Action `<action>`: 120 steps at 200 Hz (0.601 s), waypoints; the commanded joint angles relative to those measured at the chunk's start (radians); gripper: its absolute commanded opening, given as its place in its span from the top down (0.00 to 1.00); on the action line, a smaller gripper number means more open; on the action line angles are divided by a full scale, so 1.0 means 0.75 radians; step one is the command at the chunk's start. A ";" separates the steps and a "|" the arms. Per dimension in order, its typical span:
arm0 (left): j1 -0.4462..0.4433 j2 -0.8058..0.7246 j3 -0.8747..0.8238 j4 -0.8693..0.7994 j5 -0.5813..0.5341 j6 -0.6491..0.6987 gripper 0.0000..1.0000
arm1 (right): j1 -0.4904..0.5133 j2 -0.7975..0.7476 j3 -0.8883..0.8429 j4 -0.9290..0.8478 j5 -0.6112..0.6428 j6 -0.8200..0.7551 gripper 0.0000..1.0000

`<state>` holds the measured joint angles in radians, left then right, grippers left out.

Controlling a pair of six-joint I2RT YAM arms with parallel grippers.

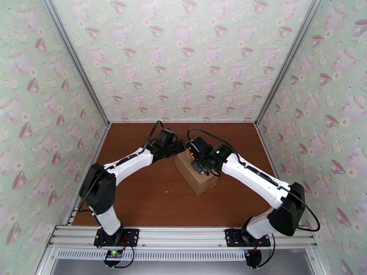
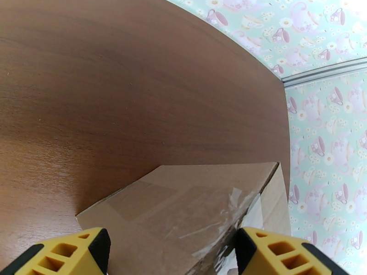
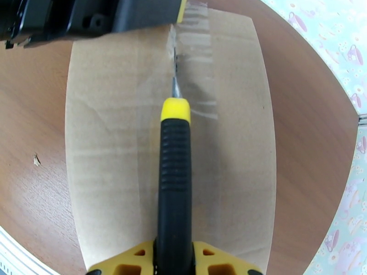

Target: Unpack the express box

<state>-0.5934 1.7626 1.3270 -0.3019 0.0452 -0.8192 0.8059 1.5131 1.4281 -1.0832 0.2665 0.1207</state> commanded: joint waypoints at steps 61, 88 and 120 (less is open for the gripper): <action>0.024 0.061 0.032 -0.086 -0.119 0.014 0.23 | 0.008 -0.044 0.004 -0.212 -0.060 0.046 1.00; 0.026 0.067 0.036 -0.088 -0.125 0.016 0.23 | 0.009 -0.049 0.004 -0.232 -0.067 0.052 1.00; 0.028 0.067 0.043 -0.088 -0.130 0.021 0.23 | 0.008 -0.050 0.004 -0.252 -0.079 0.057 1.00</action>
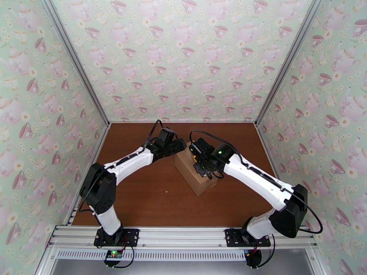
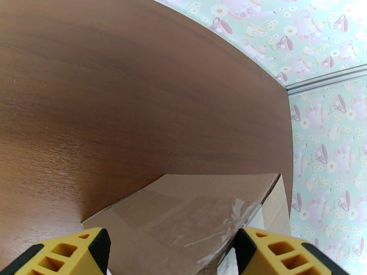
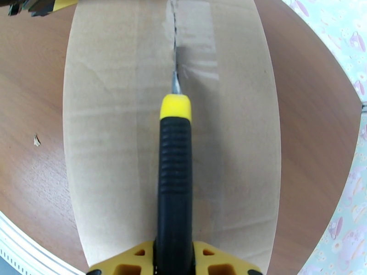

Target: Unpack the express box

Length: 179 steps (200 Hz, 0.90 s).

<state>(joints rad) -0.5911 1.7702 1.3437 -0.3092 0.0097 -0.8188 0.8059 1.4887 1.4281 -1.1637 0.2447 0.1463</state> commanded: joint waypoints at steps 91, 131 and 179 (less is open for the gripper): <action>0.022 0.058 0.041 -0.102 -0.104 0.050 0.23 | 0.009 -0.040 0.004 -0.194 -0.061 0.038 1.00; 0.021 0.074 0.061 -0.106 -0.106 0.056 0.23 | 0.009 -0.047 0.000 -0.220 -0.060 0.048 1.00; 0.025 0.085 0.086 -0.120 -0.116 0.068 0.23 | 0.008 -0.048 -0.002 -0.238 -0.060 0.057 1.00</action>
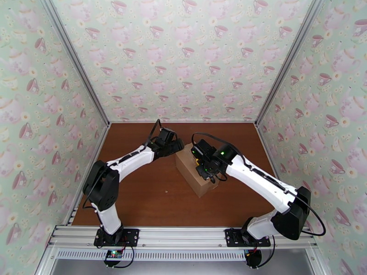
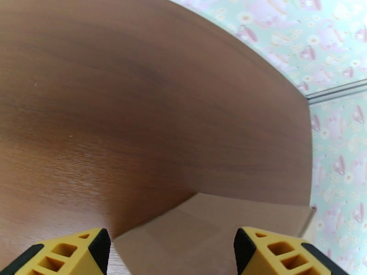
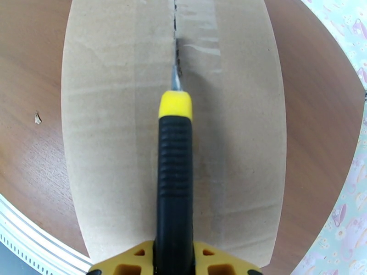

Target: Unpack the express box

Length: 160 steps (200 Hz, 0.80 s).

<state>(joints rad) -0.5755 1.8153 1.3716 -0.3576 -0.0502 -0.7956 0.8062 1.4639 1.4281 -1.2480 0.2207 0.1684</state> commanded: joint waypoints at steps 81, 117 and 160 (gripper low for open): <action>0.001 -0.266 -0.092 -0.153 -0.059 0.055 0.20 | 0.008 -0.001 0.004 -0.110 -0.024 0.033 1.00; -0.021 -0.415 -0.172 -0.205 -0.028 0.055 0.14 | 0.007 0.001 0.000 -0.095 -0.031 0.039 1.00; -0.129 -0.398 -0.216 -0.151 0.050 -0.044 0.07 | 0.008 0.012 0.011 -0.087 -0.039 0.041 1.00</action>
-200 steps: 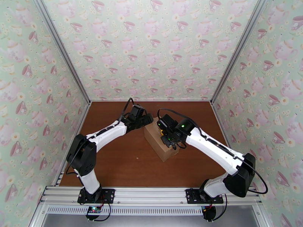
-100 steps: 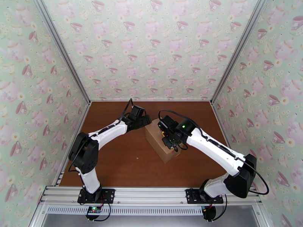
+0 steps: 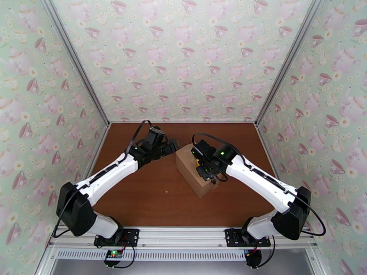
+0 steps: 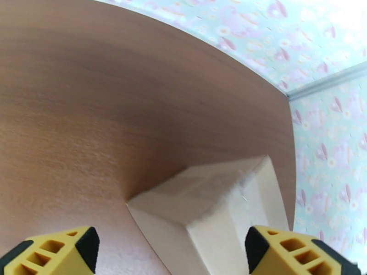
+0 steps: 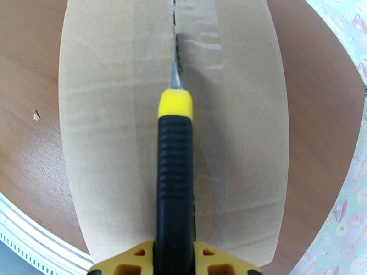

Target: Unpack the express box

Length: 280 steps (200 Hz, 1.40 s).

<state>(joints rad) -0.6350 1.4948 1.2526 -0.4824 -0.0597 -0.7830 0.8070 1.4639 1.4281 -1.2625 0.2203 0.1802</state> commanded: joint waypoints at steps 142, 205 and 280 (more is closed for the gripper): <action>-0.064 0.239 -0.042 0.205 -0.018 -0.160 0.08 | 0.006 0.028 0.046 -0.156 -0.062 0.029 1.00; -0.036 0.247 -0.048 0.200 -0.045 -0.141 0.08 | 0.007 0.027 0.048 -0.210 -0.059 0.044 1.00; -0.017 0.287 -0.007 0.202 -0.053 -0.113 0.08 | 0.006 0.020 0.043 -0.249 -0.066 0.056 1.00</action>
<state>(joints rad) -0.6651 1.6733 1.2240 -0.3004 -0.0498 -0.8871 0.8059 1.4754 1.4525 -1.3388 0.1978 0.2028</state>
